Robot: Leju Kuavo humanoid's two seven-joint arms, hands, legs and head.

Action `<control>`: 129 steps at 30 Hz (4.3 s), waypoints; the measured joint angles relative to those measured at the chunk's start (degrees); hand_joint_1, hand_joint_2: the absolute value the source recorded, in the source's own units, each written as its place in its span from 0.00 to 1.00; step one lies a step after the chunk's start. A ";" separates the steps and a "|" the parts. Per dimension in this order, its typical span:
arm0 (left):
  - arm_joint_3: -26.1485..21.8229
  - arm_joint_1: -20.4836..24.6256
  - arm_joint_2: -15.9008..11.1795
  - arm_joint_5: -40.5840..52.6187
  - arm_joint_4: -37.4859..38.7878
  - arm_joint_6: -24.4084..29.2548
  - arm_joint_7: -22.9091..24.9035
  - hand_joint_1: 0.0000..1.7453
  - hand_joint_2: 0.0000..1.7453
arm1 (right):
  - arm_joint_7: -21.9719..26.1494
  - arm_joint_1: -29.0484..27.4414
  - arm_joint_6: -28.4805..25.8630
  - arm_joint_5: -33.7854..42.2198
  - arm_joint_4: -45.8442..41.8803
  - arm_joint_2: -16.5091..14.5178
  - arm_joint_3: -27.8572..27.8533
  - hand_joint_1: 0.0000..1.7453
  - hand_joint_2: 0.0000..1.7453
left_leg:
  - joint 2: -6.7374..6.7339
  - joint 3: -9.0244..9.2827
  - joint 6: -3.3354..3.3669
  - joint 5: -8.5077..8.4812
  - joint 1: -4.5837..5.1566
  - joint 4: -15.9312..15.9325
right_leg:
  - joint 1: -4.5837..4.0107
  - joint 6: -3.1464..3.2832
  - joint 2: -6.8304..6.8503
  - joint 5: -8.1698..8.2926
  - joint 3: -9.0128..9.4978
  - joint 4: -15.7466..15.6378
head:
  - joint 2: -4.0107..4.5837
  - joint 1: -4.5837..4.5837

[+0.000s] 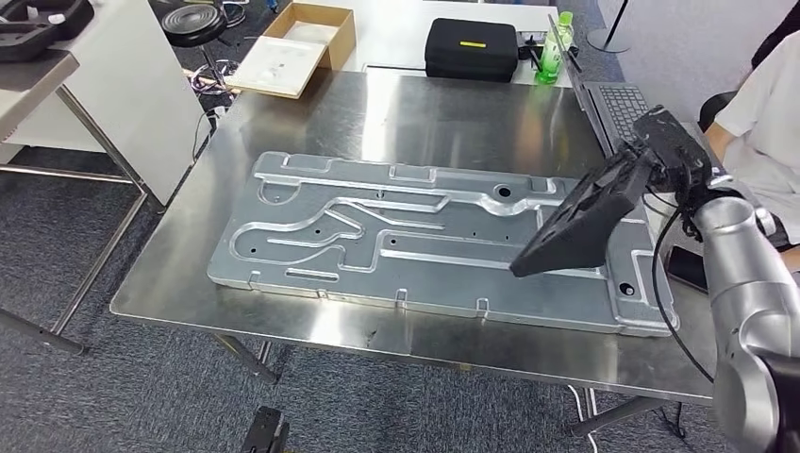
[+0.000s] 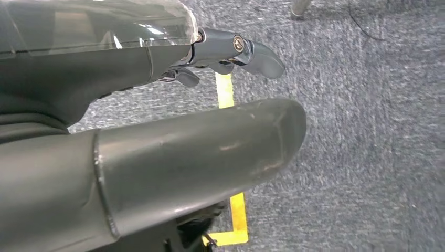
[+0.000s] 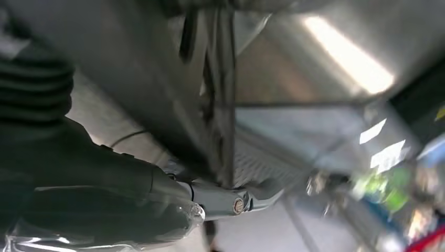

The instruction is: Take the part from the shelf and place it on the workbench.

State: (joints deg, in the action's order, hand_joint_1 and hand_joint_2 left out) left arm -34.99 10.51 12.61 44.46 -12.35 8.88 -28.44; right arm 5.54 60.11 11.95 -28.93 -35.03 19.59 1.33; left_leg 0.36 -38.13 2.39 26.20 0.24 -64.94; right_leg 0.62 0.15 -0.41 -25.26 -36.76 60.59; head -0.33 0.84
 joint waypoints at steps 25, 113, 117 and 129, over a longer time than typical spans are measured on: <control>-1.14 -0.65 -0.04 -0.84 0.00 -1.20 -0.98 0.00 0.00 | -3.91 24.72 13.80 0.25 6.91 -0.74 17.80 0.00 0.00 | -0.10 -3.13 -2.18 5.85 -0.45 -7.59 | 1.01 -0.07 0.45 0.38 -0.15 -0.36 | 0.00 -0.04; -2.28 -2.56 0.15 0.96 0.01 2.87 2.56 0.00 0.00 | 17.35 -41.37 -51.97 -31.65 -66.72 -15.20 24.72 0.00 0.00 | 5.97 2.90 -1.98 -1.11 -0.63 5.71 | 0.72 0.13 -2.29 -1.45 4.08 -2.35 | 0.00 -0.39; -2.37 -2.50 0.04 0.84 0.00 2.86 2.54 0.00 0.00 | 17.16 -40.32 -51.97 -31.55 -65.82 -15.20 25.77 0.00 0.00 | 0.53 -2.91 -3.28 4.96 -0.88 -6.15 | 0.58 0.95 1.23 -1.38 4.64 -3.05 | 0.00 -0.85; -3.09 -2.48 -0.36 0.07 0.00 3.16 2.53 0.00 0.00 | 17.63 -38.51 -51.99 -31.77 -64.31 -15.22 26.59 0.00 0.00 | -1.52 3.59 -0.52 -1.92 -0.75 7.21 | 0.17 -1.47 4.18 -4.53 4.71 -0.33 | 0.00 -0.77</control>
State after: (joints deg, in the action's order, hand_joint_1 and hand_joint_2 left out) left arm -38.09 8.03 12.25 44.53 -12.35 12.04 -25.91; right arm 23.17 21.59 -40.05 -60.70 -99.35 4.38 27.93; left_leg -1.16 -34.54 1.86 24.28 -0.51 -57.73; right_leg 0.79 -1.32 3.77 -29.79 -32.05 60.25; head -0.33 0.07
